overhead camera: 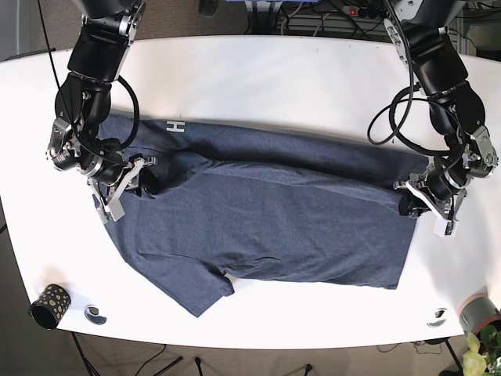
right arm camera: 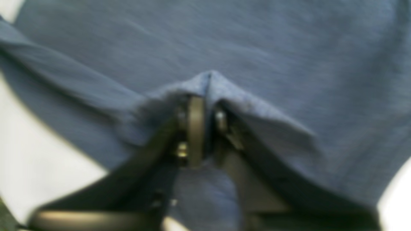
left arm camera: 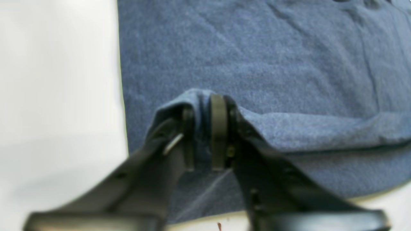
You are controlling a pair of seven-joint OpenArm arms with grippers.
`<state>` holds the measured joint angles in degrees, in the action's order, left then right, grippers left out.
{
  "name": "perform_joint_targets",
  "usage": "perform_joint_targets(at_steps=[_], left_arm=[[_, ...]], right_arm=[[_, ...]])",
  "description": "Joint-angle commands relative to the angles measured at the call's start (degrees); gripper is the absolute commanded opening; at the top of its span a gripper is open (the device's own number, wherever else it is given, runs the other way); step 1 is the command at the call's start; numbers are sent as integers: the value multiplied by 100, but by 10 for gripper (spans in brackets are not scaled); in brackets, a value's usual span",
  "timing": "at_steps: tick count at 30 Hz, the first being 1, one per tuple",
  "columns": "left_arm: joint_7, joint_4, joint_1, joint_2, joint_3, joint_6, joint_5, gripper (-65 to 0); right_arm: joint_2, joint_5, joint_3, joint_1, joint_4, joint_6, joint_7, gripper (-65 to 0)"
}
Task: Fold the T-shirt properly
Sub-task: 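Lift the pinched hem with both grippers and fold it over the body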
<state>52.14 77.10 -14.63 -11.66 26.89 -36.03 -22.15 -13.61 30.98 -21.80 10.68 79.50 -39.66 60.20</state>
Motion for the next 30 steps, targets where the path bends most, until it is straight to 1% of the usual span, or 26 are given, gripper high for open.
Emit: perform_joint_targets(at_steps=[1, 4, 6, 7, 10, 12, 18, 20, 23, 25, 30], left_arm=[[-146, -84, -247, -78, 5, 100, 48, -426], [-146, -180, -352, -148, 5, 223, 356, -256], [-199, -145, -334, -148, 23, 223, 514, -174], [-287, -101, -308, -148, 23, 223, 584, -146], [-603, 48, -185, -219, 14, 223, 787, -138], [-779, 171, 26, -298, 5, 223, 839, -138], [-1359, 505, 677, -473, 5, 223, 857, -138], [-1596, 567, 896, -500, 5, 223, 857, -138], [-1983, 602, 1204, -553, 5, 258, 857, -139], [-2388, 611, 1477, -553, 5, 258, 857, -139], [-3012, 567, 1837, -553, 14, 258, 875, -139]], right_arm=[[-94, -105, -119, 141, 115, -34, -179, -431], [-130, -333, -259, 123, 344, -34, -179, -311], [-156, -439, -294, 80, 546, -34, -170, -257], [-165, -500, -330, 0, 634, -34, -170, -231], [-314, -632, -444, -228, 1039, -34, -170, -195], [-376, -641, -541, -430, 1258, -34, -170, -193], [-384, -641, -1156, -975, 1390, -34, -170, -192], [-384, -641, -1279, -1142, 1381, -34, -170, -190], [-384, -641, -1341, -1327, 1373, -34, -170, -190], [-384, -650, -1349, -1485, 1364, -34, -205, -190], [-384, -650, -1349, -1767, 1293, -34, -627, -190]])
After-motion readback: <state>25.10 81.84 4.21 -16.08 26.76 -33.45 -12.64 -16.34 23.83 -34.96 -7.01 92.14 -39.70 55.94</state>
